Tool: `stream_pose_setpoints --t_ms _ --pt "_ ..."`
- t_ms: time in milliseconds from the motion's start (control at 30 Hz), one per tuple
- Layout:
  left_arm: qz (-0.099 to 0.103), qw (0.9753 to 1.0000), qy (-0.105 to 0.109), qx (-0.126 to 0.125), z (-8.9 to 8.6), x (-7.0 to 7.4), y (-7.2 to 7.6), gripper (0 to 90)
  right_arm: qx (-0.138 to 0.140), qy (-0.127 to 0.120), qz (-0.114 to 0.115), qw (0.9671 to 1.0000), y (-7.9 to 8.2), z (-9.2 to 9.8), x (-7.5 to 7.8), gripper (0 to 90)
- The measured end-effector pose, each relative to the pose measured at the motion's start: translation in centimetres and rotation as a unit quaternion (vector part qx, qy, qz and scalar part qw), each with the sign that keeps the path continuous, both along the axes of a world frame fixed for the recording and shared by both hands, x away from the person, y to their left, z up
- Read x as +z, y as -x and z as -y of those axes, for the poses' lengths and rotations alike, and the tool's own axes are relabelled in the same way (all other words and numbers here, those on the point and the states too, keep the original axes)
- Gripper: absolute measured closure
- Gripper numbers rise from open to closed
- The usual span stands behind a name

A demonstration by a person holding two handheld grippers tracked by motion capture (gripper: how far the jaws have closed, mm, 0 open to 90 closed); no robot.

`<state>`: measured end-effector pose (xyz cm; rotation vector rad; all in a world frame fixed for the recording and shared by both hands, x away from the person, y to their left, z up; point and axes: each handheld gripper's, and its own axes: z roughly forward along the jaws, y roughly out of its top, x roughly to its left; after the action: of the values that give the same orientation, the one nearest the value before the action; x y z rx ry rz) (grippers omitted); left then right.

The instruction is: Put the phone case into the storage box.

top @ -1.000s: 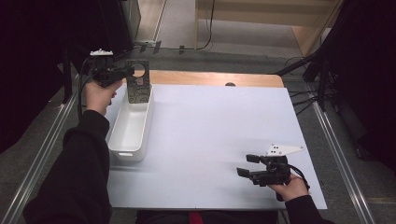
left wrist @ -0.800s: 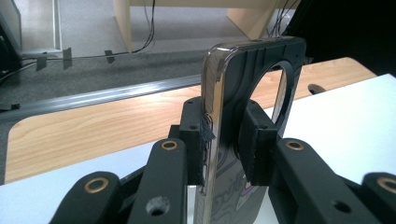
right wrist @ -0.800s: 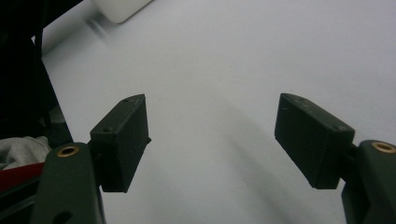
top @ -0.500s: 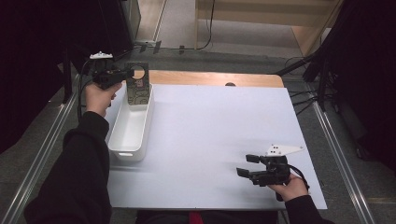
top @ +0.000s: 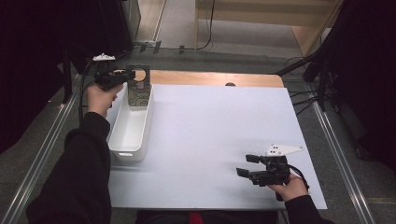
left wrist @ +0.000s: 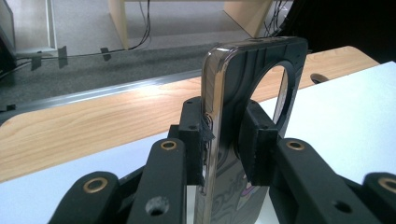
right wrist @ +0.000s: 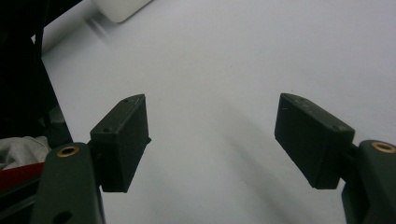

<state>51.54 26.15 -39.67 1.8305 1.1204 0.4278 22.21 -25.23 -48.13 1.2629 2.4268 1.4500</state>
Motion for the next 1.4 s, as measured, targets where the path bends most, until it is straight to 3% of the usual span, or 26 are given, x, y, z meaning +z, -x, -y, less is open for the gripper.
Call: stream_pose_setpoints --t_ms 300,867,1033,1200,1400 --pt "-0.001 1.0000 -0.007 -0.006 0.2 -0.5 -0.2 72.8 0.000 0.001 0.000 1.0000 0.0 0.0 0.0 25.4" --pt "-0.018 0.9997 0.014 0.003 -0.4 -1.7 -0.3 72.1 -0.002 0.001 -0.001 1.0000 0.1 0.0 0.0 25.4" --pt "-0.015 0.9999 0.007 0.000 -0.5 -1.7 -0.3 71.1 0.000 -0.001 0.001 1.0000 -0.1 0.0 -0.1 25.4" --pt "-0.015 0.9998 0.010 0.000 -0.3 -1.8 -0.5 53.2 -0.001 0.000 -0.001 1.0000 0.0 -0.1 -0.1 25.4" --pt "-0.008 0.9999 0.012 0.002 -0.3 -1.5 -0.4 44.3 -0.001 -0.001 -0.001 1.0000 0.0 0.0 -0.1 25.4"
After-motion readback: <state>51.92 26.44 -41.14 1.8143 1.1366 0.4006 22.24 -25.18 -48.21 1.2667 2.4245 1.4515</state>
